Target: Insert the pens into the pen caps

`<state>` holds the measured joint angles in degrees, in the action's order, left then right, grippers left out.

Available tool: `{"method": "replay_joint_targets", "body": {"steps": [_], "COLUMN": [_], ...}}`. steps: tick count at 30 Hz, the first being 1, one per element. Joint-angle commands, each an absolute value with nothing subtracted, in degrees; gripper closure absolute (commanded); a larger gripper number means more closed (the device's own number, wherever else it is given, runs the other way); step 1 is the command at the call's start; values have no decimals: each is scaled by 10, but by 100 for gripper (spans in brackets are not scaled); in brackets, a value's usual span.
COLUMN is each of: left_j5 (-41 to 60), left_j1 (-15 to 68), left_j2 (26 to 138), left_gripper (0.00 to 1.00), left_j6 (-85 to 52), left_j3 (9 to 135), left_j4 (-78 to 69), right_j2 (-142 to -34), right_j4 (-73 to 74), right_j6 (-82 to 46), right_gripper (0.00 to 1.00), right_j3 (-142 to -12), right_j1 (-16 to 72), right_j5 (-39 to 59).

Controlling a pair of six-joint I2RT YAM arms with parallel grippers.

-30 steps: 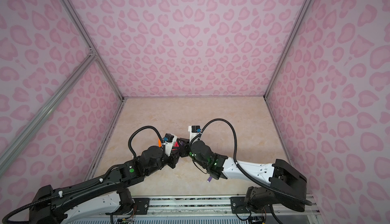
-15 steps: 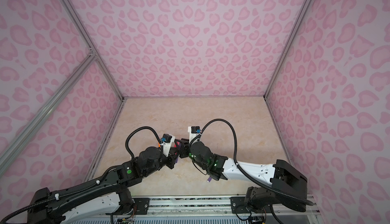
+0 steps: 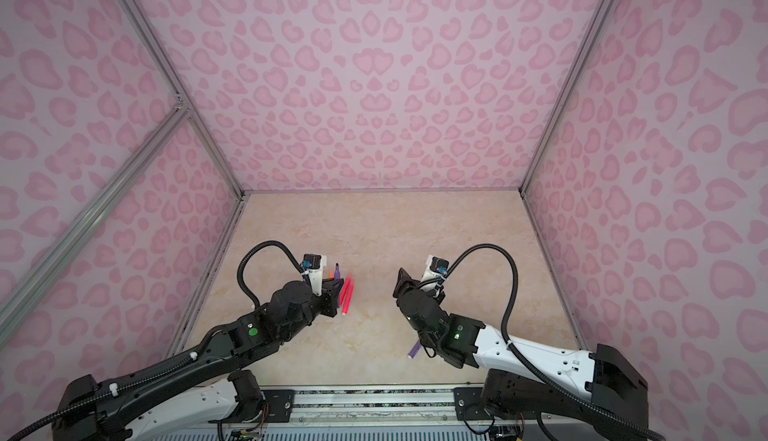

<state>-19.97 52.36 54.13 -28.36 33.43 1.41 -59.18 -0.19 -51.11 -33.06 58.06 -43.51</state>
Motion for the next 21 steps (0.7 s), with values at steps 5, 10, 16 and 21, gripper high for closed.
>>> {"method": "replay_joint_targets", "body": {"steps": [5, 10, 16, 21], "left_j5": [-183, -155, -146, -139], "left_j1": [523, 523, 523, 523], "left_j2": [576, 586, 586, 590], "left_gripper": [97, 97, 97, 97], "left_j6": [-277, -270, -268, -268], "left_j3": [356, 361, 362, 364], "left_j4": [11, 4, 4, 4], "right_j2": [-604, -608, -654, -723], "right_j4": [-239, -239, -240, -239], "right_j6": [-534, -517, -525, -527], "right_gripper": [35, 45, 50, 53], "right_j3": [-388, -369, -348, -357], "right_j1": [490, 491, 490, 490], "right_j5": [-367, -286, -268, -257]}}
